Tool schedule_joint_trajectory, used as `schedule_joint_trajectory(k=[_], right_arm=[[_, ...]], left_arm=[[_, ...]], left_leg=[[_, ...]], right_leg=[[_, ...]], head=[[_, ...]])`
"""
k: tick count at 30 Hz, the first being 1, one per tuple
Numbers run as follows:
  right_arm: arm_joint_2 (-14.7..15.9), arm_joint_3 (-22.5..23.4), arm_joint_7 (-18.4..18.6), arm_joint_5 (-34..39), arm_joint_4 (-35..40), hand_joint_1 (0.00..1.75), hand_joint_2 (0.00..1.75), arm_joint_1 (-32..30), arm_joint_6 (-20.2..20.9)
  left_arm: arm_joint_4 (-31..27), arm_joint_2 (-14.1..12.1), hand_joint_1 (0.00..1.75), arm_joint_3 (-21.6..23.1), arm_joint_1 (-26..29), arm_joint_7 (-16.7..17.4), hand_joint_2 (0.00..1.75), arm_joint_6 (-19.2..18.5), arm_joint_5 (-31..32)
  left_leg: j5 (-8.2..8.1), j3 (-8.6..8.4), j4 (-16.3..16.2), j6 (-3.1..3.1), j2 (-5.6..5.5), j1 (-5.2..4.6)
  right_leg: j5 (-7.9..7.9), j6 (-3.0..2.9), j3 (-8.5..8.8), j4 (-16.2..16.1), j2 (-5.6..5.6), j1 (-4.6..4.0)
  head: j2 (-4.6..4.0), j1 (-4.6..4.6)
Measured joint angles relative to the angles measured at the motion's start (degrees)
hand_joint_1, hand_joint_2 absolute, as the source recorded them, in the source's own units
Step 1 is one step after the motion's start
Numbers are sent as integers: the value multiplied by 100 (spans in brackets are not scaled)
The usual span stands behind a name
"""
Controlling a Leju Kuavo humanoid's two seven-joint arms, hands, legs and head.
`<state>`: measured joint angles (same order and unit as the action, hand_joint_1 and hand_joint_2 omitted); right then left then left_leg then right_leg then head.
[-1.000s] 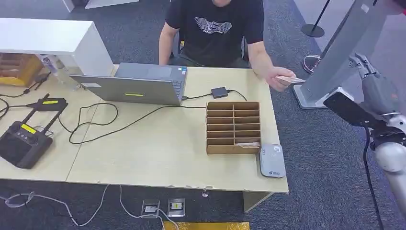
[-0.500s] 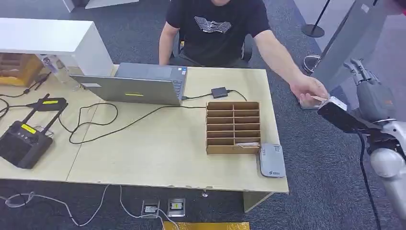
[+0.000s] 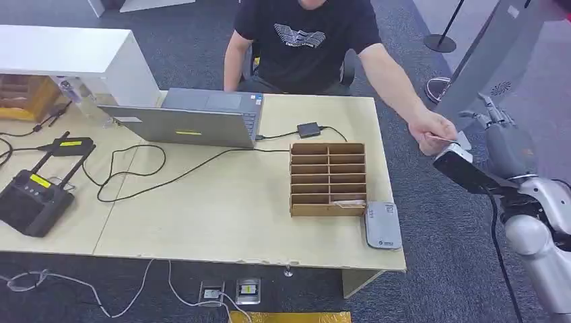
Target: Pass the card to the sensor for recognition and then transmit it.
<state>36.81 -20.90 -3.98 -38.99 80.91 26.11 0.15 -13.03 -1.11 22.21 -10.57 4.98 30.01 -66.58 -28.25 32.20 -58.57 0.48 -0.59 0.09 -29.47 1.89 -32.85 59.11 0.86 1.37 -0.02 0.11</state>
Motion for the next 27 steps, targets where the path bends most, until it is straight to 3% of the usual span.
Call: schedule_joint_trajectory(k=[15, 27], right_arm=[[0, 4, 81, -111, 2, 175, 175, -5, 129], [-240, -116, 295, -112, -24, 175, 175, -454, 55]], left_arm=[[0, -2, 0, -85, 1, 26, 0, -63, 162], [0, -116, 0, -96, 4, 397, 0, -658, 496]], left_leg=[[0, 0, 0, 0, 0, 0], [0, 4, 1, 0, -2, 7]], right_leg=[[0, 0, 1, 0, 1, 0], [-1, -1, 0, 0, 3, -7]], head=[[0, -2], [0, -2]])
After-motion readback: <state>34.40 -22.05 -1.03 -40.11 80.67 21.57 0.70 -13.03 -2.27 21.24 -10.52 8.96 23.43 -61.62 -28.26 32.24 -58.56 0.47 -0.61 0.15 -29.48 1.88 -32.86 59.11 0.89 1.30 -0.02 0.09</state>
